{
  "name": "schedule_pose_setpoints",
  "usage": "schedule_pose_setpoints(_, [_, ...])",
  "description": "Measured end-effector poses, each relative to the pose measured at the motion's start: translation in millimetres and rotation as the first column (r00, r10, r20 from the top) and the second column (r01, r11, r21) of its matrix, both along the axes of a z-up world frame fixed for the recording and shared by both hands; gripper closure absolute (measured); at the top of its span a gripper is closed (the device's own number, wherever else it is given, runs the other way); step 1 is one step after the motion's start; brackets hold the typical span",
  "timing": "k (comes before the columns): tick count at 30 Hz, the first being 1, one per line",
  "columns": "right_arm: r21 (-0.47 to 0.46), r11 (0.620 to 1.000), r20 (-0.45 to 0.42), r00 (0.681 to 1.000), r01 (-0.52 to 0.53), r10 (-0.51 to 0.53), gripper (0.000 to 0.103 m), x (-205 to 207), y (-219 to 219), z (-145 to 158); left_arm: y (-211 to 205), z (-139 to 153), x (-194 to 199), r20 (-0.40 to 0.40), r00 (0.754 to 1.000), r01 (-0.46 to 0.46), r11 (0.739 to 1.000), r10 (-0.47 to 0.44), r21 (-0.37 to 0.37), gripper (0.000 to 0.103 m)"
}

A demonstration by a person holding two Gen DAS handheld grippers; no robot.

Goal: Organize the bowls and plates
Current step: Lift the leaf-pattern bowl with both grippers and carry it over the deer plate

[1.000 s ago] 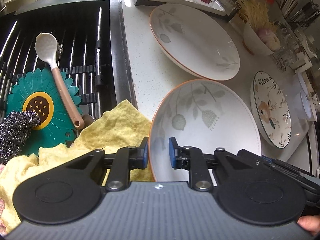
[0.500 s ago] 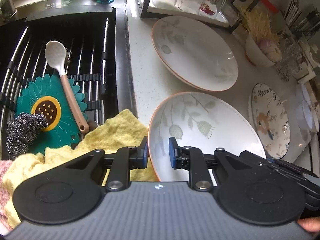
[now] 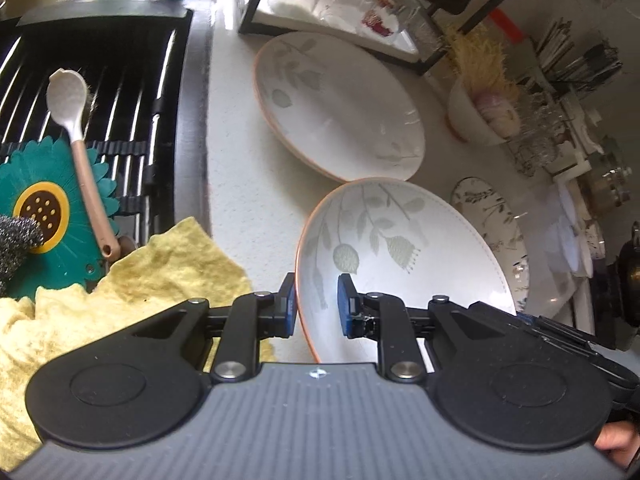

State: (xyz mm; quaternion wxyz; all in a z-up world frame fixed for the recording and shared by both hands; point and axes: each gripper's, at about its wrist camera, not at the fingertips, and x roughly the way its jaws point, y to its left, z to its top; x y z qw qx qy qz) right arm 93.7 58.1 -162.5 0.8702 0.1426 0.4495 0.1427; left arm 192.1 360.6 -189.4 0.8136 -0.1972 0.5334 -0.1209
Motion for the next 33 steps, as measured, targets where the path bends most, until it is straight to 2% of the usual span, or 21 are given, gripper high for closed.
schedule_pose_setpoints(10, [0.041, 0.999, 0.047, 0.998, 0.036, -0.038, 0.082, -4, -11, 16, -6, 37, 20, 0.079, 0.997, 0.026, 0.999, -0.024, -0.022, 0.080])
schedule_pose_setpoints(16, [0.028, 0.999, 0.097, 0.994, 0.045, -0.047, 0.082, 1, -29, 28, -20, 49, 28, 0.087, 0.996, 0.017, 0.997, -0.011, -0.071, 0.080])
schedule_pose_setpoints(22, [0.030, 0.998, 0.124, 0.990, 0.057, -0.061, 0.082, 9, -55, 32, -45, 46, 34, 0.068, 0.998, 0.019, 0.996, -0.013, -0.086, 0.080])
schedule_pose_setpoints(33, [0.035, 0.996, 0.093, 0.992, 0.084, -0.087, 0.082, 18, -104, 20, -101, 33, 51, 0.031, 0.999, 0.033, 0.996, -0.030, -0.082, 0.080])
